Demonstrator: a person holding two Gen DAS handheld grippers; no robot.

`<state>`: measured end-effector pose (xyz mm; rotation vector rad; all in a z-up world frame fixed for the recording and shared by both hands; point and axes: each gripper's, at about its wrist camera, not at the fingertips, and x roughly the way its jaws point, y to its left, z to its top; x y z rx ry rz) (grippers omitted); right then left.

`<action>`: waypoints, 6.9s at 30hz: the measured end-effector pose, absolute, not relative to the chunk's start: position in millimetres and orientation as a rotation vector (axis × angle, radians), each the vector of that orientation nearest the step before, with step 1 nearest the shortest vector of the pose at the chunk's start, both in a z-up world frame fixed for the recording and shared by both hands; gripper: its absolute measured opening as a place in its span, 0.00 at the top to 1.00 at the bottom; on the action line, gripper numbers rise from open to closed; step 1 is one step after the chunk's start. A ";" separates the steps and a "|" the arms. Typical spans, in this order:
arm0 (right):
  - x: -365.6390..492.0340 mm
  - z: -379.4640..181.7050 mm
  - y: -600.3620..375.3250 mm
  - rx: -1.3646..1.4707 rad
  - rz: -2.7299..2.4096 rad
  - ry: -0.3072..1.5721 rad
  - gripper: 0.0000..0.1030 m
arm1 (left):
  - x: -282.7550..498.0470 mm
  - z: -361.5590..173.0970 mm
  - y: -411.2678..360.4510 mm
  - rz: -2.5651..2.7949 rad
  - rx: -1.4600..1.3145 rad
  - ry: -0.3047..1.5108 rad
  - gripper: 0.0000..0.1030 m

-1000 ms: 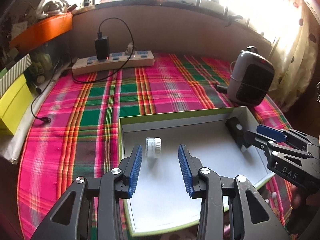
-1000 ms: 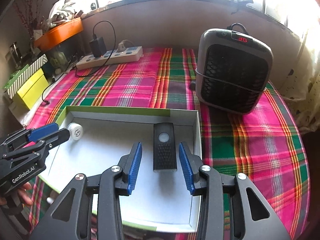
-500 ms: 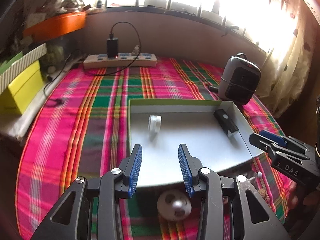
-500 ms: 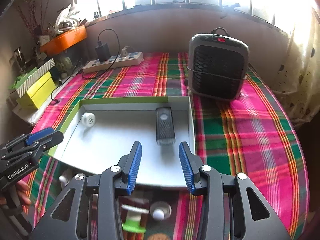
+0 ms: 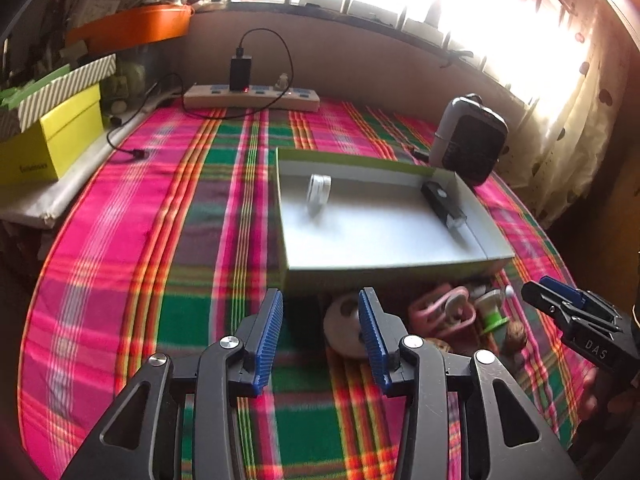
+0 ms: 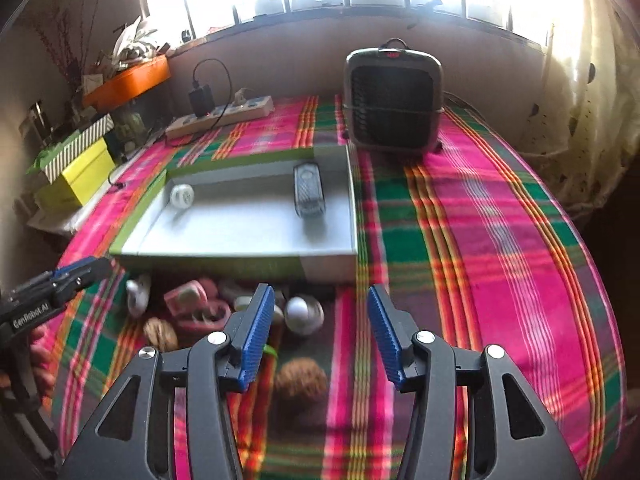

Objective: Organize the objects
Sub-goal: 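Lift both open tools out of the box toward the walnuts, then grasp one walnut with the left tool while the right tool grasps the other walnut, then carry the walnut in the left tool while the right tool carries its walnut into the box, then open the left tool dropping its walnut while the right tool releases its walnut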

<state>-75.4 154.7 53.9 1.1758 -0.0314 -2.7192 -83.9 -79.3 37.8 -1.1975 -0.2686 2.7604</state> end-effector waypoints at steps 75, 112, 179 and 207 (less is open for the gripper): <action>-48.6 18.2 161.4 1.252 -2.653 0.070 0.69 | -81.7 10.9 1.9 2.624 -1.299 -0.014 0.62; -47.6 26.3 162.3 1.216 -2.648 0.054 0.69 | -75.2 19.3 -1.4 2.641 -1.275 0.001 0.72; -178.7 29.7 122.7 1.326 -2.520 0.190 0.69 | -174.9 17.7 -36.8 2.682 -1.350 0.030 0.72; -178.8 30.9 121.3 1.347 -2.534 0.192 0.63 | -173.3 18.2 -38.0 2.677 -1.347 0.009 0.67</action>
